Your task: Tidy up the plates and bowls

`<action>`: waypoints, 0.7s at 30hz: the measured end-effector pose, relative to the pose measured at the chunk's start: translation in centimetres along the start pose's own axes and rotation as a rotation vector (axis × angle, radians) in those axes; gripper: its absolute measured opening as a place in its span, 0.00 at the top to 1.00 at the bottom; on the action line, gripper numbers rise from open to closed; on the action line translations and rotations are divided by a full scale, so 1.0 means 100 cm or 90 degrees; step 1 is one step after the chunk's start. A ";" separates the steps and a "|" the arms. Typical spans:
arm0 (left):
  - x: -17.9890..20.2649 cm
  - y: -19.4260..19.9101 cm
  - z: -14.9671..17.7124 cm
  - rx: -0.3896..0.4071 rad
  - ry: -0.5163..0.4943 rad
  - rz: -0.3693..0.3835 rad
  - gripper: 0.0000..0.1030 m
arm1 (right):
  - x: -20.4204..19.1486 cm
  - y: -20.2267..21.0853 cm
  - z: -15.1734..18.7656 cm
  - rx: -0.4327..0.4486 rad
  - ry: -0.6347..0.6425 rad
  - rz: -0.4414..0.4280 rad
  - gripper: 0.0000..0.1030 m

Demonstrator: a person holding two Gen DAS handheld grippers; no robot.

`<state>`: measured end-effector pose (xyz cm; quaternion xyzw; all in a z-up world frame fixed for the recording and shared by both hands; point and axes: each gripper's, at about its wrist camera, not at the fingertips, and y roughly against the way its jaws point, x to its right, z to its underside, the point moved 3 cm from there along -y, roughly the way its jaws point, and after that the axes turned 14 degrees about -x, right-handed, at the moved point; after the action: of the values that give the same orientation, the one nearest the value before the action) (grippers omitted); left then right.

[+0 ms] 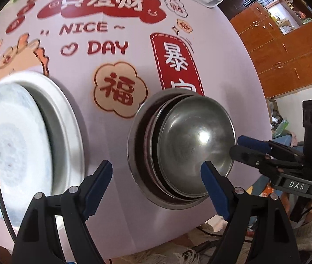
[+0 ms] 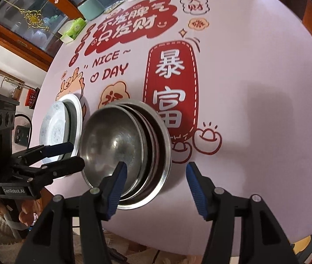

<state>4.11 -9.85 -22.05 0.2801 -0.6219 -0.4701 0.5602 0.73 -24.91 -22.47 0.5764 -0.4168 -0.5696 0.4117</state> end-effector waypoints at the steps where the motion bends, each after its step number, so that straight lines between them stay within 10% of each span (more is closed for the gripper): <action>1: -0.001 -0.002 0.000 -0.001 0.004 0.005 0.21 | 0.001 -0.003 0.000 -0.004 -0.002 -0.006 0.46; 14: -0.006 -0.013 -0.007 -0.022 0.027 0.055 0.24 | 0.014 -0.015 -0.007 -0.036 -0.024 -0.068 0.46; 21: -0.006 -0.015 -0.010 -0.036 0.033 0.077 0.43 | 0.009 -0.017 -0.009 -0.040 -0.004 -0.082 0.49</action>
<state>4.93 -10.21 -23.76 0.2381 -0.6093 -0.4455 0.6113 1.69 -25.25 -24.31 0.5873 -0.3624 -0.6091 0.3909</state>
